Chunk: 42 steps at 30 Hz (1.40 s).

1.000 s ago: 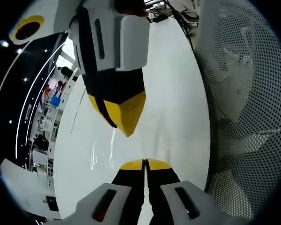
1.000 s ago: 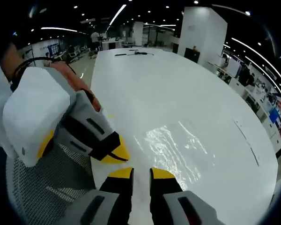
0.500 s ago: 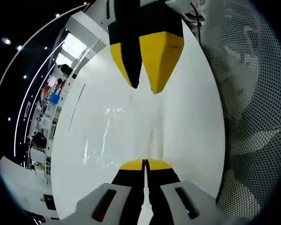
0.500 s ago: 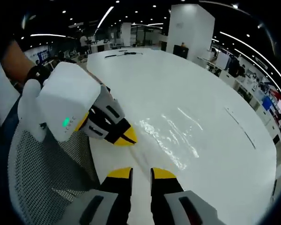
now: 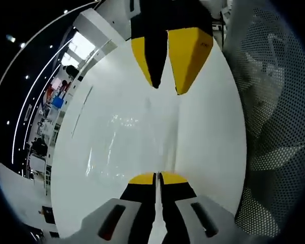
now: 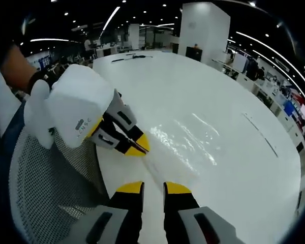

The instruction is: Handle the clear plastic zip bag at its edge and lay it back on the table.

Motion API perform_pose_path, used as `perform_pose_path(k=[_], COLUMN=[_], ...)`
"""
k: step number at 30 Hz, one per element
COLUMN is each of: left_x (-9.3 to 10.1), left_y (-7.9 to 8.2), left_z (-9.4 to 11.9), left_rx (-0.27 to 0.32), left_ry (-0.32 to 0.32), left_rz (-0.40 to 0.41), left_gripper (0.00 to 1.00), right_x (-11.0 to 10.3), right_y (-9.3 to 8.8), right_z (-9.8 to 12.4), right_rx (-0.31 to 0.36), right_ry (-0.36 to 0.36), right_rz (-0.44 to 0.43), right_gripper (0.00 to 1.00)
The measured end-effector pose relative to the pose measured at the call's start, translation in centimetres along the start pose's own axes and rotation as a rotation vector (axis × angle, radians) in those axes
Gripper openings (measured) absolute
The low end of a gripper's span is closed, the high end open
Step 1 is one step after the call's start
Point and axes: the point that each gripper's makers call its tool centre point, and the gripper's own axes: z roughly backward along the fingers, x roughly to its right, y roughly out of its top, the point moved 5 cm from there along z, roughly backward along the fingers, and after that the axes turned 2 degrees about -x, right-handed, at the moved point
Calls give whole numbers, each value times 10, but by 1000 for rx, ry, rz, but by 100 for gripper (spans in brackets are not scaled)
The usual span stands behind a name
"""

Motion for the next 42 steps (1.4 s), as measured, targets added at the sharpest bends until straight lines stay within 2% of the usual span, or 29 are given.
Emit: perform_pose_path(k=[12, 15, 30, 33, 42], left_x=[-2, -2, 3, 5, -2], left_y=[0, 6, -1, -2, 0], left_z=[5, 7, 14, 17, 30], left_rx=[17, 49, 20, 7, 25], left_ry=[-26, -48, -70, -79, -61], left_rz=[76, 135, 130, 134, 158], left_gripper=[2, 3, 24, 26, 29], right_x=[-4, -2, 5, 6, 11], right_y=[-2, -2, -9, -11, -14], right_z=[-2, -3, -5, -5, -1], right_rx=[2, 3, 9, 9, 25], right_ry=[7, 7, -8, -8, -23], right_rz=[-26, -32, -70, -85, -116], right_gripper=[12, 12, 12, 13, 18])
